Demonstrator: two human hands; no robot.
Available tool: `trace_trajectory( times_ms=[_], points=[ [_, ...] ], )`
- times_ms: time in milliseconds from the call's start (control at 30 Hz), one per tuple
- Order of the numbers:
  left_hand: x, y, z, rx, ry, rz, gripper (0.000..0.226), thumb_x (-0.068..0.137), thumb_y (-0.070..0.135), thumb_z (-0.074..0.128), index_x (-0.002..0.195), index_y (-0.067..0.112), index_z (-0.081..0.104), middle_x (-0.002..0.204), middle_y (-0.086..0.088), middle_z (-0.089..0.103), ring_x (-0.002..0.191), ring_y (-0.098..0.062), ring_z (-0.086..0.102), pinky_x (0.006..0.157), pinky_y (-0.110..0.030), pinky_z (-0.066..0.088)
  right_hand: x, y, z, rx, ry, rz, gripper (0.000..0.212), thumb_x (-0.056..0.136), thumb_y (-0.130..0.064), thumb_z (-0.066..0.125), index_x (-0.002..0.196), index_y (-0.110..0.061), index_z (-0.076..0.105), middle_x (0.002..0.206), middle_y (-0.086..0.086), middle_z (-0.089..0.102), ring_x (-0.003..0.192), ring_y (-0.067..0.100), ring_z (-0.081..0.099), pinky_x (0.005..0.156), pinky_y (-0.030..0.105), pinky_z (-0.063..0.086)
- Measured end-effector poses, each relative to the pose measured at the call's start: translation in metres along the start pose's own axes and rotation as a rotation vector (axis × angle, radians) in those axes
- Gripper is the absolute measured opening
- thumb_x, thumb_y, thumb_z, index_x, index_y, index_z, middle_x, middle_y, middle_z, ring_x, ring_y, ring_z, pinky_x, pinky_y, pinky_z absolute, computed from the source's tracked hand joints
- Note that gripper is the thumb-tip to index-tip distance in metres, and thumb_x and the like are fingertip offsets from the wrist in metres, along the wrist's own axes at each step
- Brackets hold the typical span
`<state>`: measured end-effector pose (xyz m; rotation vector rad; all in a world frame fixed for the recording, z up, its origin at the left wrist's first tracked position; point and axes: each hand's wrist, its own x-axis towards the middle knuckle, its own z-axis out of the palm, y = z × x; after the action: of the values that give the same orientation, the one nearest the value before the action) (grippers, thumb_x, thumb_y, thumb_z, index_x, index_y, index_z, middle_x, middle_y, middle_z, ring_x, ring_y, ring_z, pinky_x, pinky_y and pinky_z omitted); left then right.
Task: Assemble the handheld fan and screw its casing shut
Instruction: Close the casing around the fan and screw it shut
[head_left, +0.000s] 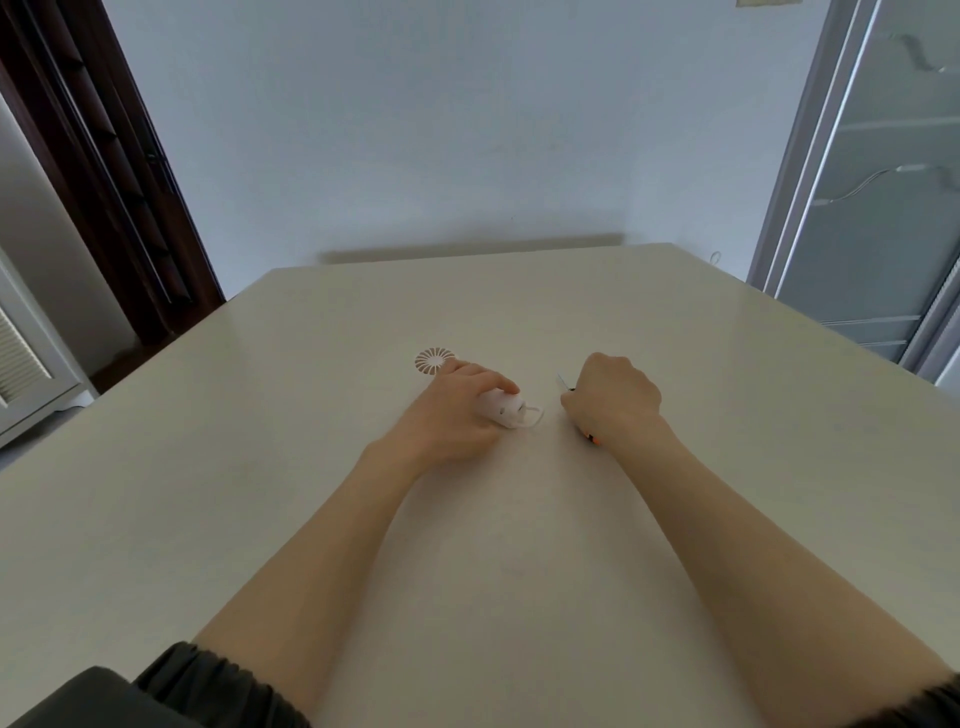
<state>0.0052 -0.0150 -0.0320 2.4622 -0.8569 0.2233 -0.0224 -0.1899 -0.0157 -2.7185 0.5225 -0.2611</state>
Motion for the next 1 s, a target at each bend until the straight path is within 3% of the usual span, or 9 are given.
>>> trace_trajectory(
  times_ms=[167, 267, 333, 433, 567, 700, 767, 867, 1000],
  points=[
    [-0.004, 0.008, 0.002, -0.004, 0.008, -0.060, 0.047, 0.065, 0.042, 0.081, 0.104, 0.025, 0.062, 0.111, 0.009, 0.054, 0.113, -0.006, 0.034, 0.089, -0.019, 0.029, 0.003, 0.003, 0.000, 0.038, -0.005, -0.006, 0.017, 0.092, -0.026, 0.051, 0.096, -0.009, 0.054, 0.113, 0.014, 0.059, 0.104, 0.033, 0.059, 0.072, 0.030, 0.037],
    [-0.002, 0.007, 0.004, -0.018, 0.039, -0.037, 0.036, 0.069, 0.037, 0.080, 0.097, 0.020, 0.065, 0.107, 0.005, 0.059, 0.110, -0.008, 0.041, 0.085, -0.018, 0.032, 0.004, 0.003, -0.001, 0.075, -0.028, -0.015, 0.017, 0.092, -0.026, 0.051, 0.091, -0.009, 0.053, 0.100, 0.013, 0.057, 0.091, 0.032, 0.058, 0.067, 0.030, 0.037],
    [-0.001, 0.005, 0.005, -0.114, 0.075, -0.028, 0.027, 0.073, 0.030, 0.079, 0.094, 0.017, 0.071, 0.106, 0.003, 0.065, 0.112, -0.010, 0.049, 0.090, -0.020, 0.037, 0.003, 0.002, -0.002, 0.089, -0.047, -0.011, 0.017, 0.091, -0.021, 0.052, 0.080, -0.008, 0.047, 0.089, 0.009, 0.050, 0.079, 0.029, 0.051, 0.061, 0.028, 0.037],
    [0.000, 0.003, 0.007, -0.292, 0.066, -0.062, 0.021, 0.074, 0.025, 0.079, 0.093, 0.017, 0.075, 0.104, 0.008, 0.067, 0.115, -0.003, 0.050, 0.098, -0.025, 0.042, 0.003, 0.003, -0.002, 0.109, -0.064, -0.007, 0.020, 0.090, -0.017, 0.052, 0.074, -0.009, 0.043, 0.086, 0.007, 0.047, 0.079, 0.027, 0.048, 0.064, 0.029, 0.037],
    [-0.001, 0.001, 0.008, -0.361, 0.078, -0.096, 0.009, 0.076, 0.017, 0.076, 0.084, 0.020, 0.076, 0.097, 0.015, 0.067, 0.117, 0.001, 0.050, 0.102, -0.029, 0.042, 0.004, 0.005, -0.001, 0.115, -0.066, -0.016, 0.028, 0.092, -0.018, 0.049, 0.066, -0.012, 0.037, 0.071, 0.003, 0.041, 0.077, 0.027, 0.048, 0.063, 0.029, 0.036],
    [-0.001, 0.002, 0.007, -0.366, 0.085, -0.103, 0.010, 0.076, 0.010, 0.072, 0.074, 0.020, 0.074, 0.094, 0.014, 0.065, 0.116, -0.001, 0.051, 0.095, -0.025, 0.042, 0.005, 0.006, -0.002, 0.131, -0.015, -0.034, 0.029, 0.093, -0.023, 0.049, 0.069, -0.010, 0.039, 0.081, 0.006, 0.045, 0.078, 0.028, 0.048, 0.065, 0.030, 0.036],
    [-0.002, 0.004, 0.007, -0.365, 0.097, -0.133, 0.011, 0.075, 0.014, 0.074, 0.068, 0.021, 0.071, 0.093, 0.011, 0.065, 0.112, -0.002, 0.053, 0.089, -0.021, 0.040, 0.005, 0.006, -0.004, 0.111, 0.029, -0.045, 0.017, 0.093, -0.022, 0.049, 0.087, -0.007, 0.049, 0.096, 0.012, 0.049, 0.088, 0.031, 0.050, 0.070, 0.033, 0.038],
    [-0.002, 0.008, 0.004, -0.312, 0.190, -0.155, 0.010, 0.078, 0.020, 0.074, 0.069, 0.021, 0.068, 0.090, 0.005, 0.063, 0.094, -0.007, 0.057, 0.076, -0.010, 0.037, 0.004, 0.009, -0.007, 0.053, 0.090, -0.041, 0.027, 0.093, -0.022, 0.050, 0.110, -0.002, 0.054, 0.118, 0.016, 0.049, 0.109, 0.032, 0.049, 0.083, 0.036, 0.042],
    [0.003, 0.011, 0.001, -0.271, 0.386, -0.287, 0.009, 0.081, 0.021, 0.070, 0.077, 0.018, 0.063, 0.092, 0.000, 0.057, 0.085, -0.010, 0.053, 0.067, -0.006, 0.035, 0.005, 0.005, -0.007, 0.145, 0.180, -0.093, 0.021, 0.090, -0.015, 0.050, 0.105, -0.004, 0.058, 0.115, 0.014, 0.052, 0.104, 0.031, 0.052, 0.084, 0.037, 0.045]
  ],
)
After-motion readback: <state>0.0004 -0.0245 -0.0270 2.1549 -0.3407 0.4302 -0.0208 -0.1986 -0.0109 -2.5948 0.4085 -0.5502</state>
